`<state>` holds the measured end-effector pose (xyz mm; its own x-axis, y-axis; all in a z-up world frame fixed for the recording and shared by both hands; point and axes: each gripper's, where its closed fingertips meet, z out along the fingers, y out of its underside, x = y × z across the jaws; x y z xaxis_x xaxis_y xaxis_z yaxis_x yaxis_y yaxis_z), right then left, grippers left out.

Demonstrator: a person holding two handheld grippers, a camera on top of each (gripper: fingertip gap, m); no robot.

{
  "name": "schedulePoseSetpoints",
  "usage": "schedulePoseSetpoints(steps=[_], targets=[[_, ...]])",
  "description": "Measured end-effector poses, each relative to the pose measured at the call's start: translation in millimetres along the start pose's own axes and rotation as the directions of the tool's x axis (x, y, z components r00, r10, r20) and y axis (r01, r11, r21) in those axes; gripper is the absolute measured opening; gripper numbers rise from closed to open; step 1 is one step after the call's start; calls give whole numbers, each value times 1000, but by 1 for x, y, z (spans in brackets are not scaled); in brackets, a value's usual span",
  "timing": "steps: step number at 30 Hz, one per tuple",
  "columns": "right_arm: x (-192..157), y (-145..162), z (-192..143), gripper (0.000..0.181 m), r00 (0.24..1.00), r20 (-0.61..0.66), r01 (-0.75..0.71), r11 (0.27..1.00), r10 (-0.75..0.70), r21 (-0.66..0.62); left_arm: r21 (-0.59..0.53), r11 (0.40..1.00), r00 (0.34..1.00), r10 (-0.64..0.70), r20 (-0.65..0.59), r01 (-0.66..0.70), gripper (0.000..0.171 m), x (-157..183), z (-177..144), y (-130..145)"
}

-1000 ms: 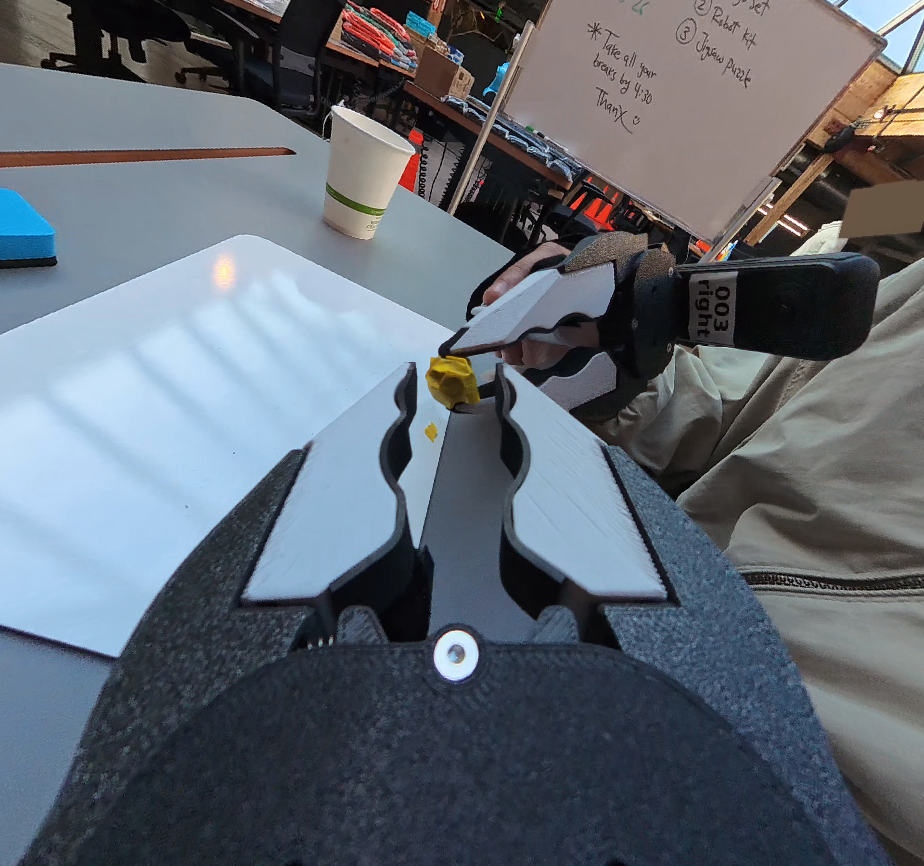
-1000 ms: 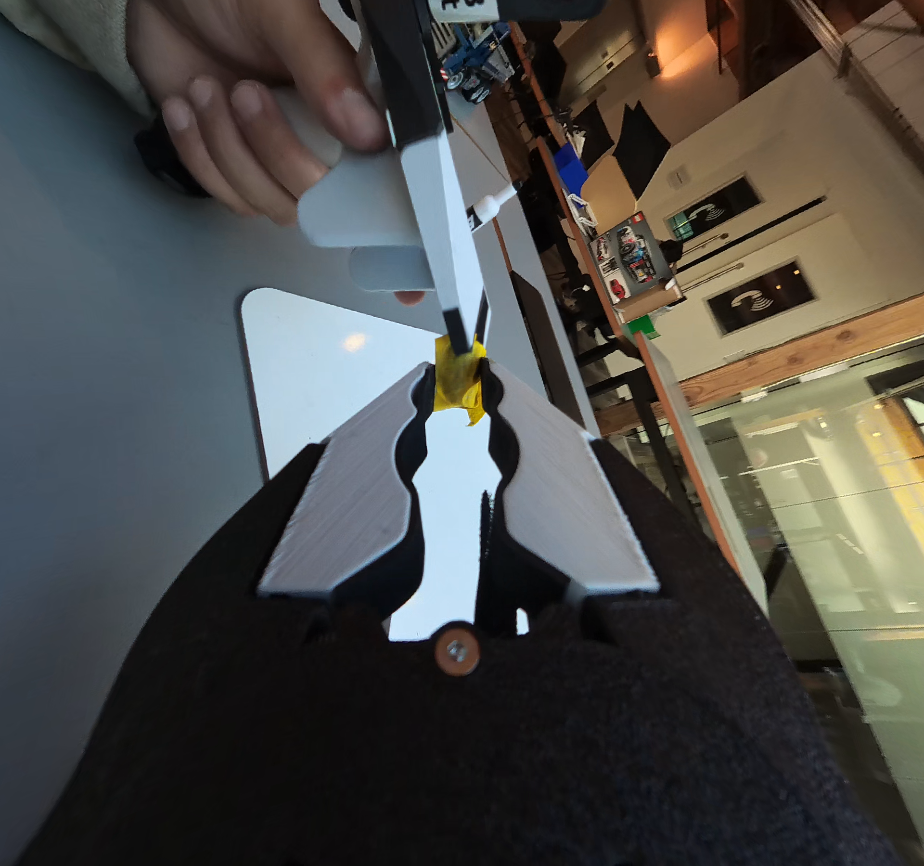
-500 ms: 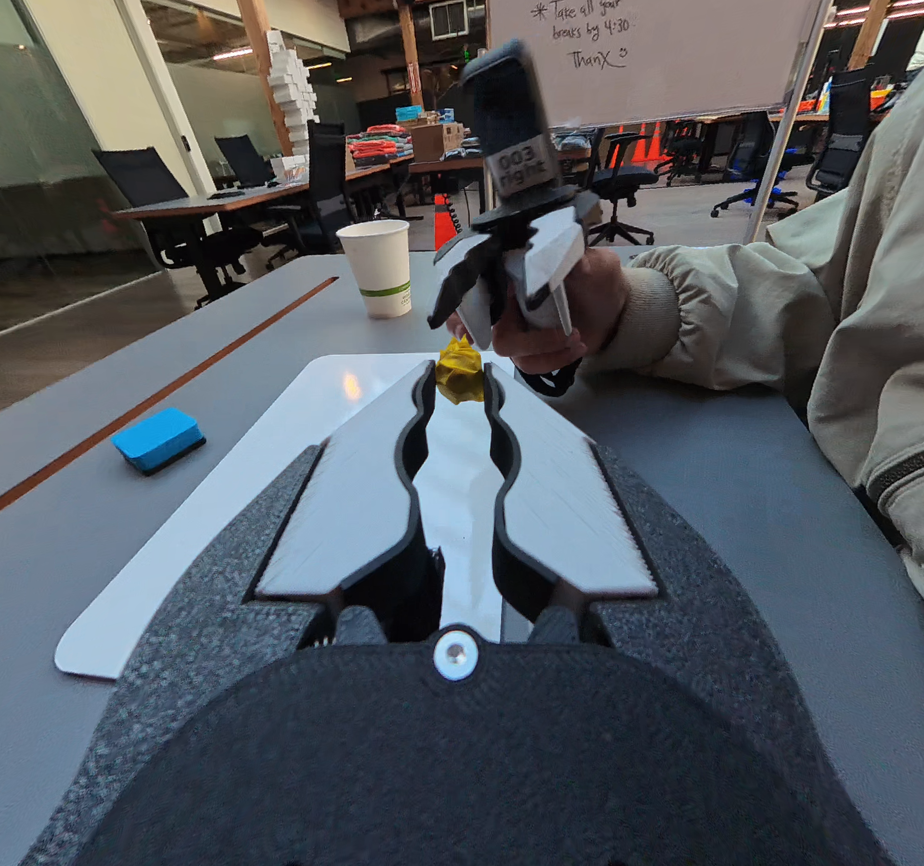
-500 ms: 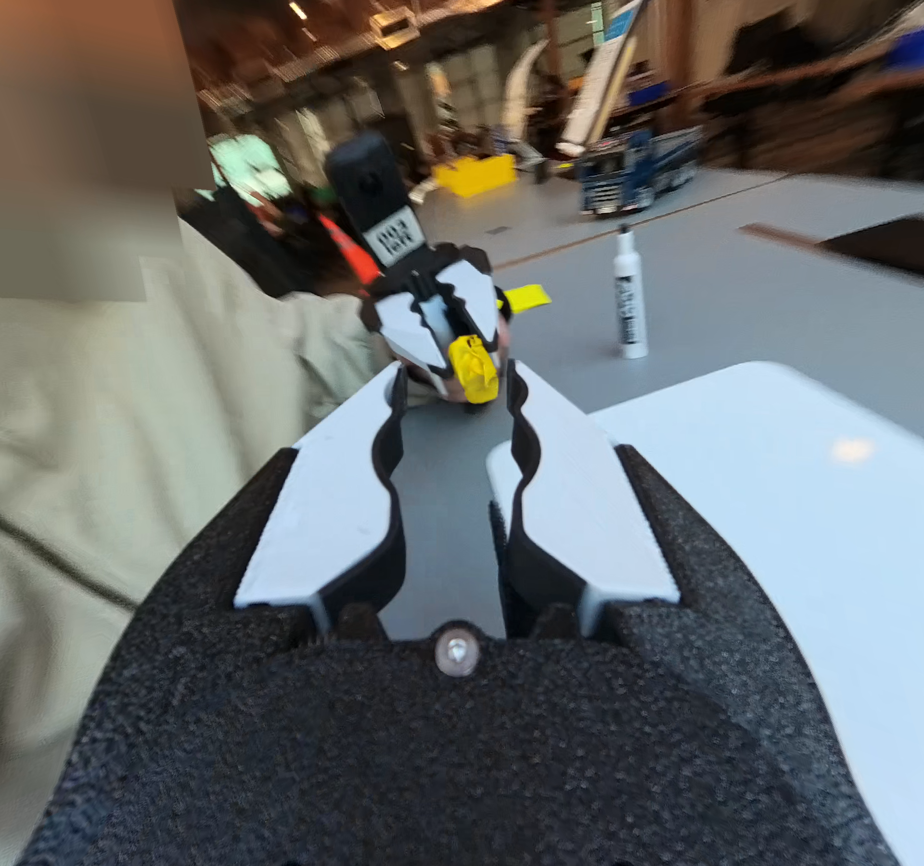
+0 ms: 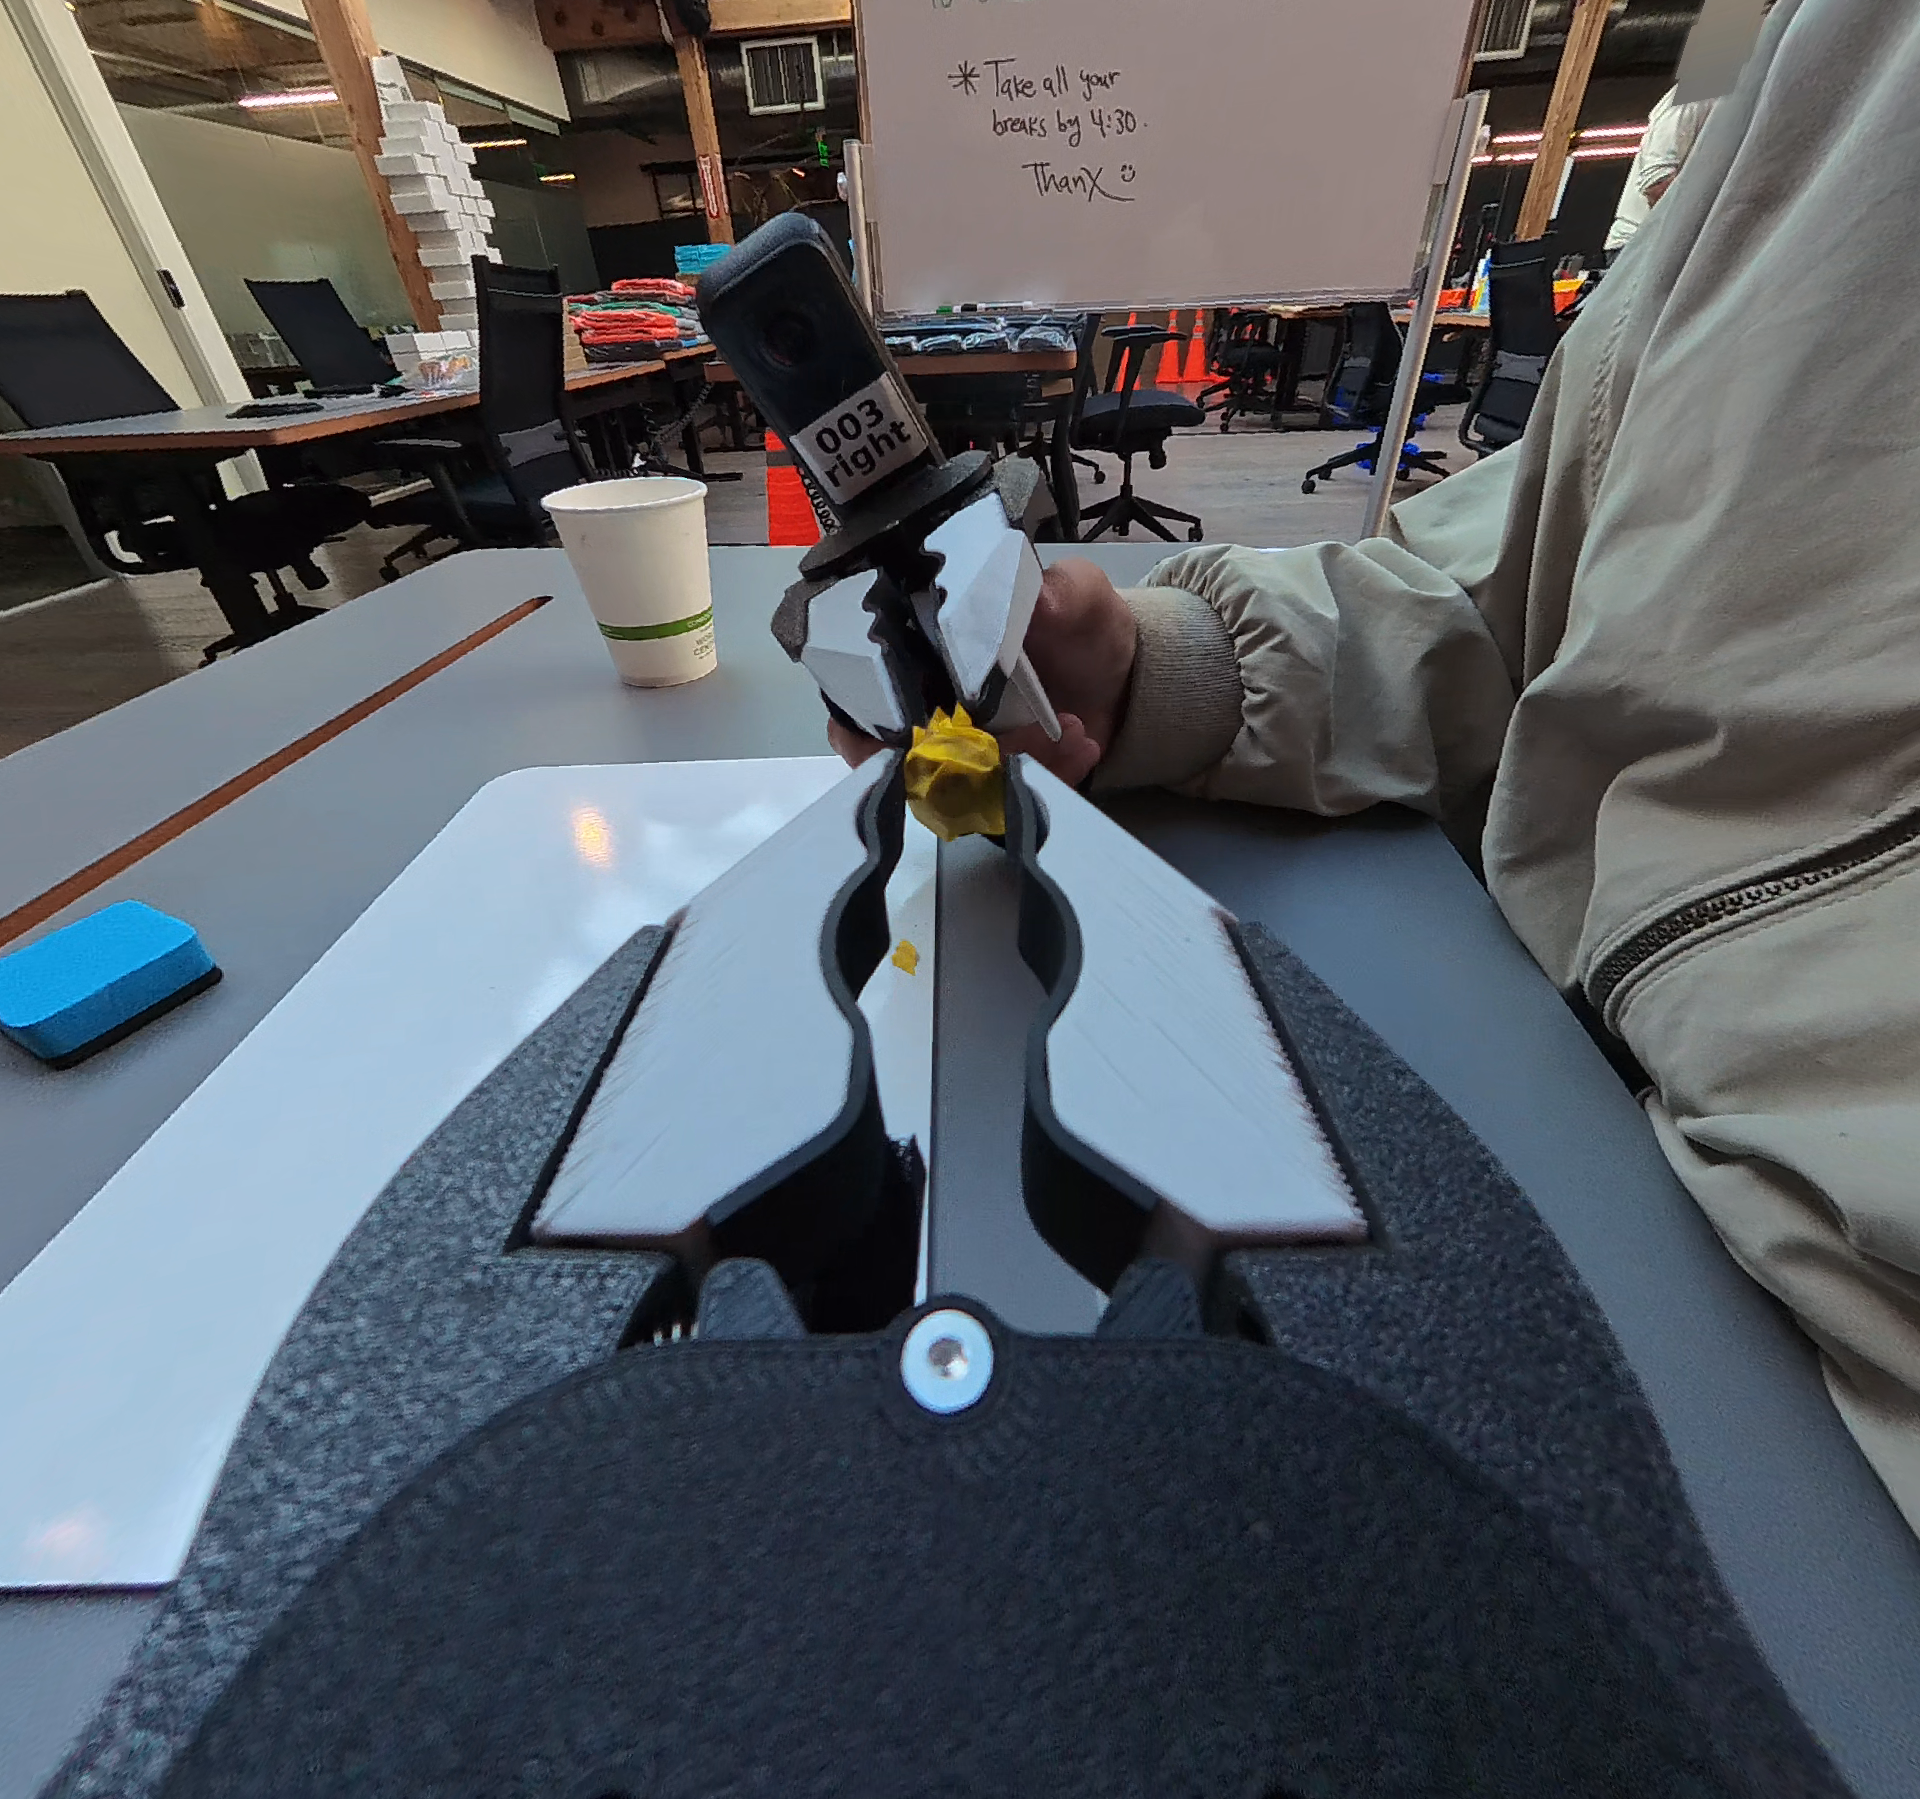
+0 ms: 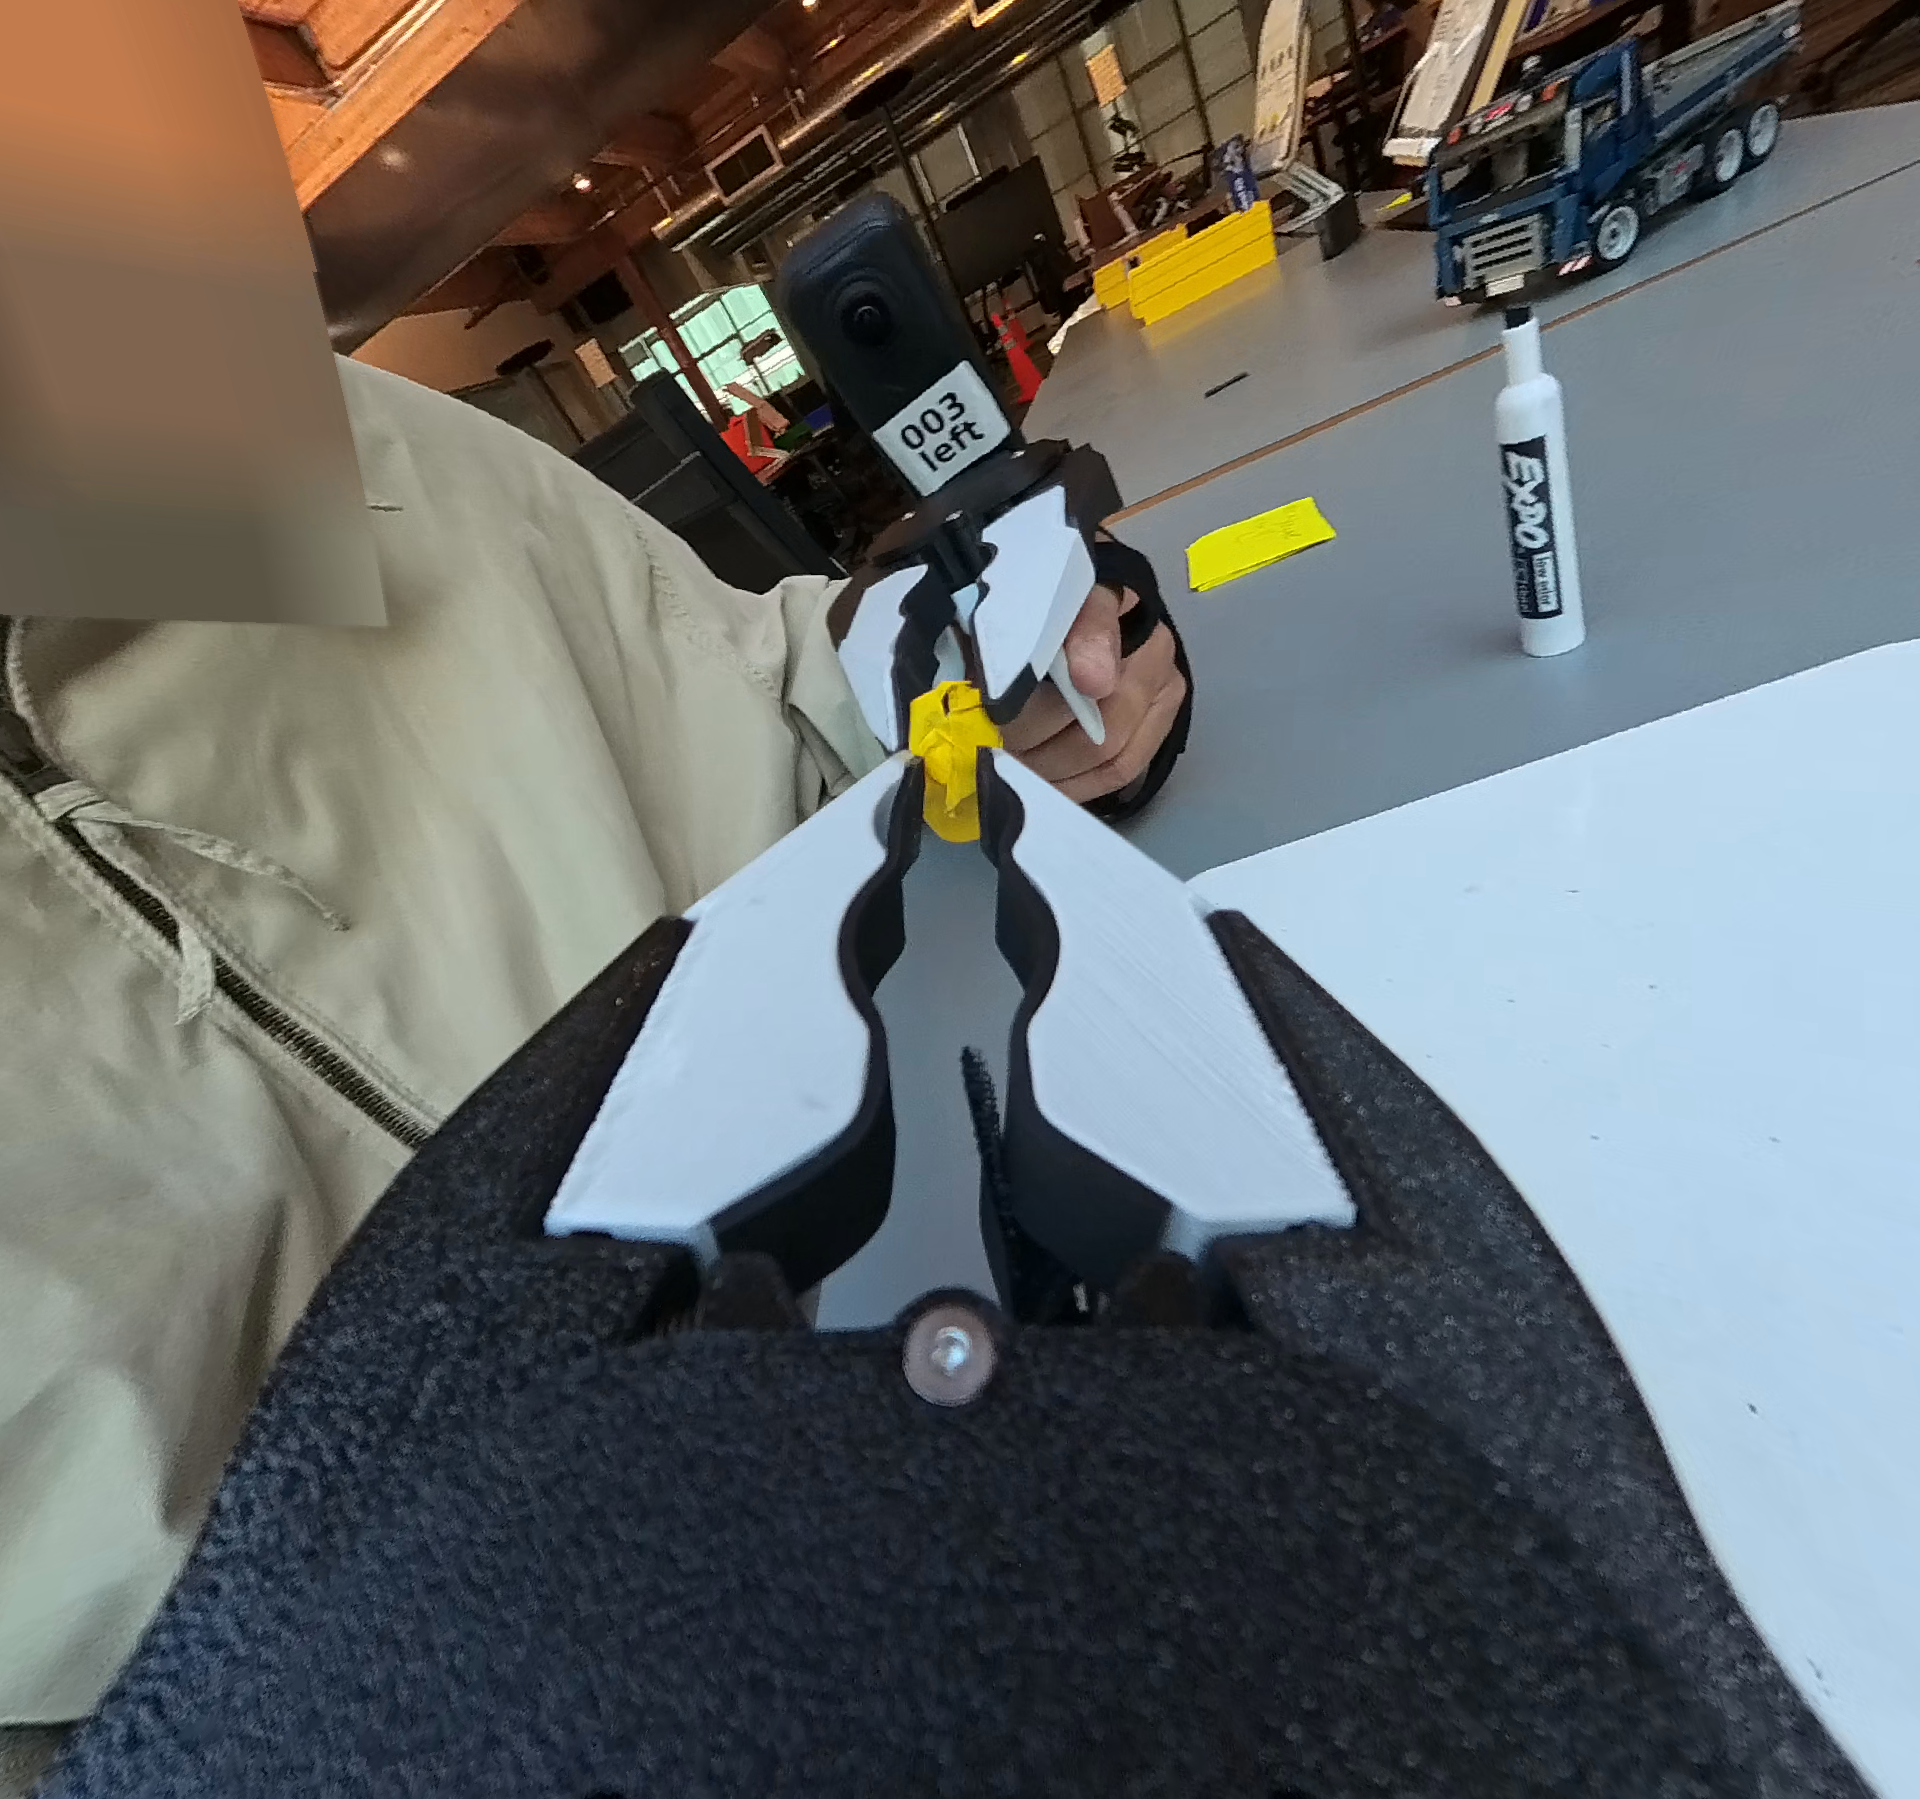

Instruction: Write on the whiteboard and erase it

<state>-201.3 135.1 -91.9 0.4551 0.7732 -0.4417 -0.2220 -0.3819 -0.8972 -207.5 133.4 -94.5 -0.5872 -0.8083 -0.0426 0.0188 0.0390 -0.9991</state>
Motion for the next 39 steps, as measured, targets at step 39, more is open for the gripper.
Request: schedulePoseSetpoints(steps=[39], targets=[[23, -10, 1, 13, 635, -456, 576, 776, -623, -257, 99, 712, 718, -685, -120, 696, 16, -34, 5, 2]])
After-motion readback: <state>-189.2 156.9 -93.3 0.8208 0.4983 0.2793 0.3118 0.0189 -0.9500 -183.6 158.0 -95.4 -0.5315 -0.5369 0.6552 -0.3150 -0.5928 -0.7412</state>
